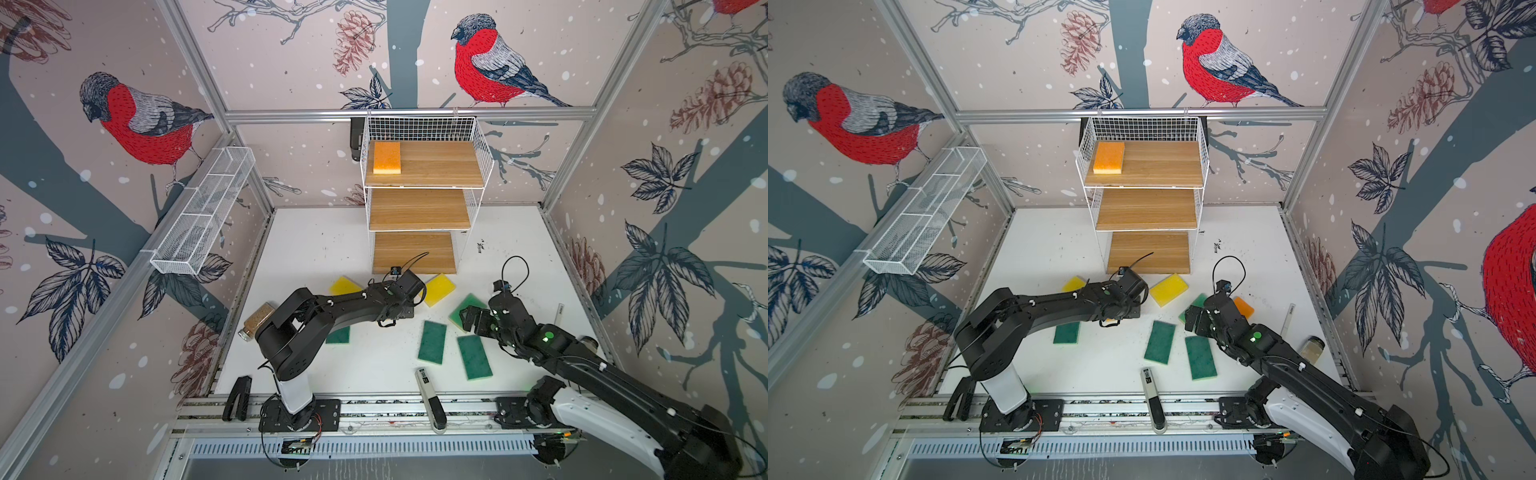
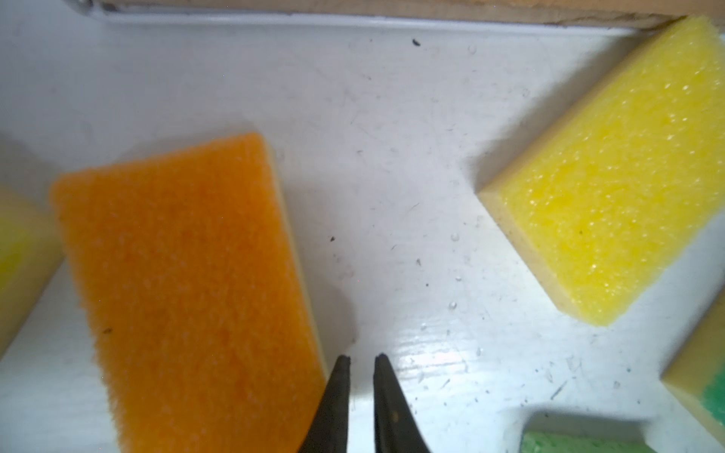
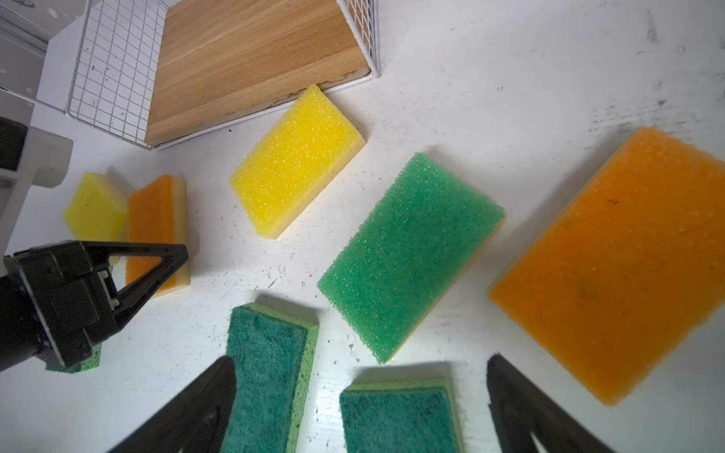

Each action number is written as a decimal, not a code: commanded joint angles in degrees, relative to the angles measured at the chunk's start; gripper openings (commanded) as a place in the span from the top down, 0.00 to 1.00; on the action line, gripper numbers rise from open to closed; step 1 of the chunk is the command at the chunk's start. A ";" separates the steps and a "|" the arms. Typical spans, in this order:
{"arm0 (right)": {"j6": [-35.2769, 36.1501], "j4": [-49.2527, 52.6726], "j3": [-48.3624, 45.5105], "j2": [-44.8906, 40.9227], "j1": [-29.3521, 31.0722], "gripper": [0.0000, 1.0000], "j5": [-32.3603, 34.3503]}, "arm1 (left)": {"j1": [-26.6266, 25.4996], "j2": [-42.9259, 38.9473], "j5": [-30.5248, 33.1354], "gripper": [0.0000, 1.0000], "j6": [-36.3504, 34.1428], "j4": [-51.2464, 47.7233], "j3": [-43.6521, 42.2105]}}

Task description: Place and organize the cleaning sponges onto the shelf

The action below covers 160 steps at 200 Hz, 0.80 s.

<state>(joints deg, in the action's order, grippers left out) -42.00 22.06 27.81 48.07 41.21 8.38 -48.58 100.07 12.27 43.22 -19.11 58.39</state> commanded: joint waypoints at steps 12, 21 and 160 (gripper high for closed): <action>-0.54 -0.80 -0.22 -0.16 0.36 0.01 0.08 | -0.32 -3.50 1.83 0.85 0.46 -3.27 -2.11; -0.62 -0.63 -0.22 -0.13 0.42 0.01 0.21 | -0.46 -4.49 2.25 0.85 0.80 -4.09 -2.92; -1.05 -1.21 0.66 0.70 2.78 0.01 2.56 | -1.38 -19.60 7.05 0.21 7.58 -2.54 -15.72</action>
<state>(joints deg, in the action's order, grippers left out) -42.41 21.50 28.08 48.73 43.64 9.54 -49.54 80.27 18.17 49.56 -25.34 43.62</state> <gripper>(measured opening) 0.996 0.773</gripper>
